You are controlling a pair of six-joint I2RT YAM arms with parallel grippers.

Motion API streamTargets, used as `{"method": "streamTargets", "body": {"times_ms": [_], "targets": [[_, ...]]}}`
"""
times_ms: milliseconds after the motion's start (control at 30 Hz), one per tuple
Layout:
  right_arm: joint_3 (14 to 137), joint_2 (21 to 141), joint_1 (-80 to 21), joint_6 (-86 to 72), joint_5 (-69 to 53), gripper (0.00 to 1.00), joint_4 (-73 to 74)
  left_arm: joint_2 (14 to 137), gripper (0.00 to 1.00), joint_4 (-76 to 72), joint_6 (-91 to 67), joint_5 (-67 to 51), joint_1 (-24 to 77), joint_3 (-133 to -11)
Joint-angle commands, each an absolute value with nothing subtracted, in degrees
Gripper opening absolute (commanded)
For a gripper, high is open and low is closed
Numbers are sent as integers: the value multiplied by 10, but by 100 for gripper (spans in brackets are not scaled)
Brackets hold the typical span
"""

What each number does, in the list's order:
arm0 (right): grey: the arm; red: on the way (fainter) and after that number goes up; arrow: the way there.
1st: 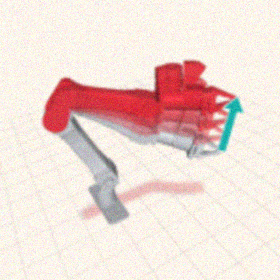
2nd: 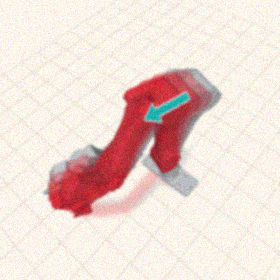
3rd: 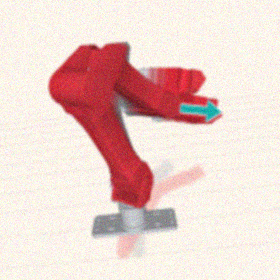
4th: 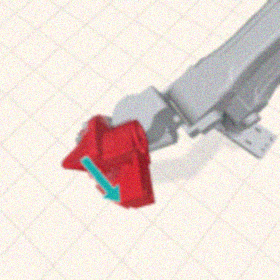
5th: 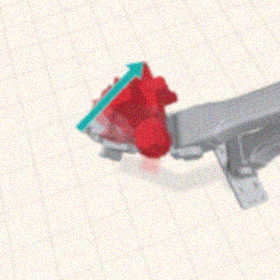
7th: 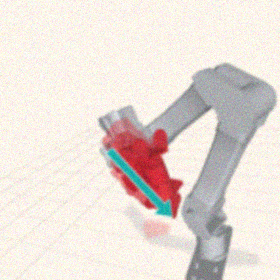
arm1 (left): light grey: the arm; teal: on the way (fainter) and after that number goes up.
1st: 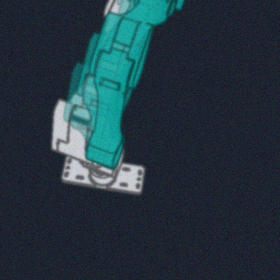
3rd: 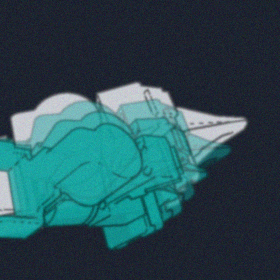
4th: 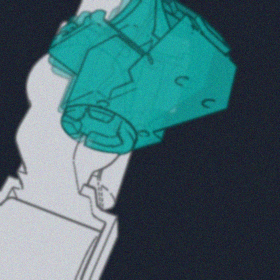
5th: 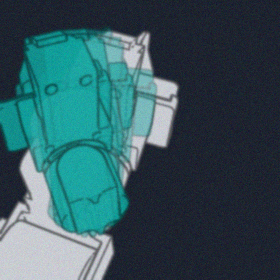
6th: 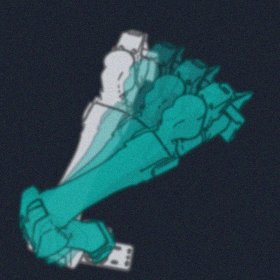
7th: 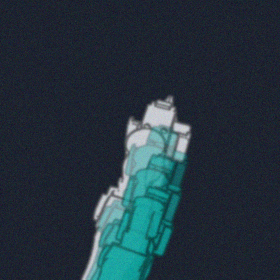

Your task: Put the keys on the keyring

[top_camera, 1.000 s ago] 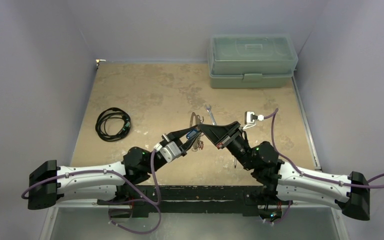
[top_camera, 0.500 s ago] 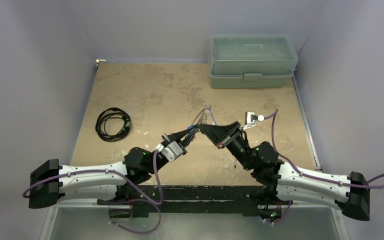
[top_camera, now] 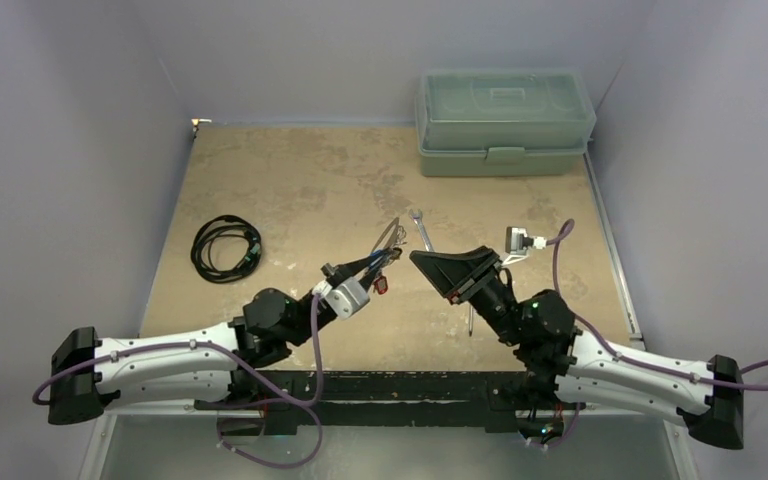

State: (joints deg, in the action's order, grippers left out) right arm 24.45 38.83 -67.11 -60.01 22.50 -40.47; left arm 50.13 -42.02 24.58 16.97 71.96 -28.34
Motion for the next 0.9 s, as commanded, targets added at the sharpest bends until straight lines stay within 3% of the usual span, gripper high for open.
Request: {"method": "streamTargets", "body": {"times_ms": [0, 67, 200, 300, 567, 867], "targets": [[281, 350, -672, -396, 129, 45, -364, 478, 0, -351, 232, 162, 718, -341], [335, 337, -672, -275, 92, 55, -263, 468, 0, -315, 221, 158, 718, -353], [447, 333, -672, -103, 103, 60, -25, 432, 0, -211, 168, 155, 718, -394], [487, 341, -672, -15, 93, 64, 69, 407, 0, -110, 134, 137, 718, -435], [493, 411, -672, 69, 3, 70, 59, 401, 0, 197, 111, 92, 718, -557], [488, 397, -672, 117, -25, 69, 48, 432, 0, 306, 171, -18, 718, -554]]}}
